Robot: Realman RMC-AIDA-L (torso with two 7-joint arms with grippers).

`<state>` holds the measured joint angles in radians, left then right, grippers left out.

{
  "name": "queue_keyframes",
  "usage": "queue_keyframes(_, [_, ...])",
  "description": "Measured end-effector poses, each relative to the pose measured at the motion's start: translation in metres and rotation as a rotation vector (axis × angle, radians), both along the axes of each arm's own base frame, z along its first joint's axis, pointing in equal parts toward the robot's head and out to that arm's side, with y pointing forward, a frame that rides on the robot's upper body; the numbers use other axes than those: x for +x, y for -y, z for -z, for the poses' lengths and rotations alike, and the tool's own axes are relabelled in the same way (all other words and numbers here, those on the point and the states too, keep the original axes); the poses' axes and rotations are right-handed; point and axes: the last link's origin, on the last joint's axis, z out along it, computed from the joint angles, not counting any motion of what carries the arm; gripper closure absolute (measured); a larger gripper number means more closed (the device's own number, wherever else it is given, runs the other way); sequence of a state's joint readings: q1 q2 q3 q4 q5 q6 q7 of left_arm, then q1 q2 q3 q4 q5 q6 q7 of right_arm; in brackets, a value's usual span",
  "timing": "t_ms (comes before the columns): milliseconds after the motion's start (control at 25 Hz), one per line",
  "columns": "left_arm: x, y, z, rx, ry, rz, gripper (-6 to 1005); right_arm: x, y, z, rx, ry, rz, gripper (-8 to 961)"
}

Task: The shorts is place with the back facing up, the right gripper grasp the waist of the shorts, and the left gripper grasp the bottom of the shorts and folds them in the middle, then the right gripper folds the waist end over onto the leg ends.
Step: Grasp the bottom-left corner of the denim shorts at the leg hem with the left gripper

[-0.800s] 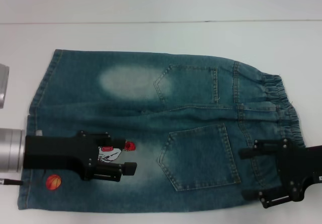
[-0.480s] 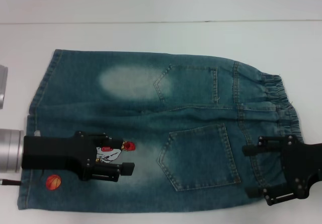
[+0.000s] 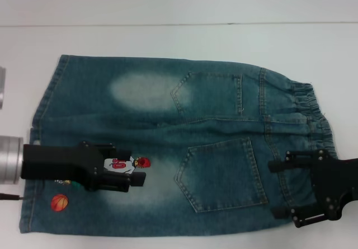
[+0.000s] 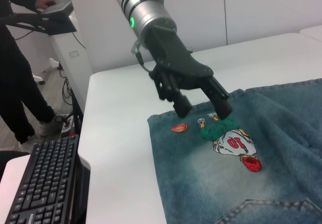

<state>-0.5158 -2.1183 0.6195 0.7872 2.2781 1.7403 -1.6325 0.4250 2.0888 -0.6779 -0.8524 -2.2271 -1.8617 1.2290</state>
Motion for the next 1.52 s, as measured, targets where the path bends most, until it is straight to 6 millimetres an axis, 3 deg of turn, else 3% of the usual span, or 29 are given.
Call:
queue_keyframes(240, [0.012,-0.006,-0.029,-0.05,-0.051,-0.18,154,0.0,-0.003,-0.006,0.014,0.018,-0.009,42])
queue_keyframes(520, [0.014,-0.007,-0.049,-0.108,-0.253,-0.473,154,0.002,-0.004,-0.015,0.041,0.05,-0.02,43])
queue_keyframes(960, [0.013,0.001,-0.052,-0.132,-0.628,-0.632,158,0.004,-0.005,-0.02,0.051,0.076,-0.029,44])
queue_keyframes(1520, [-0.003,0.004,-0.05,-0.106,-0.683,-0.723,158,0.003,-0.006,-0.019,0.046,0.087,-0.052,46])
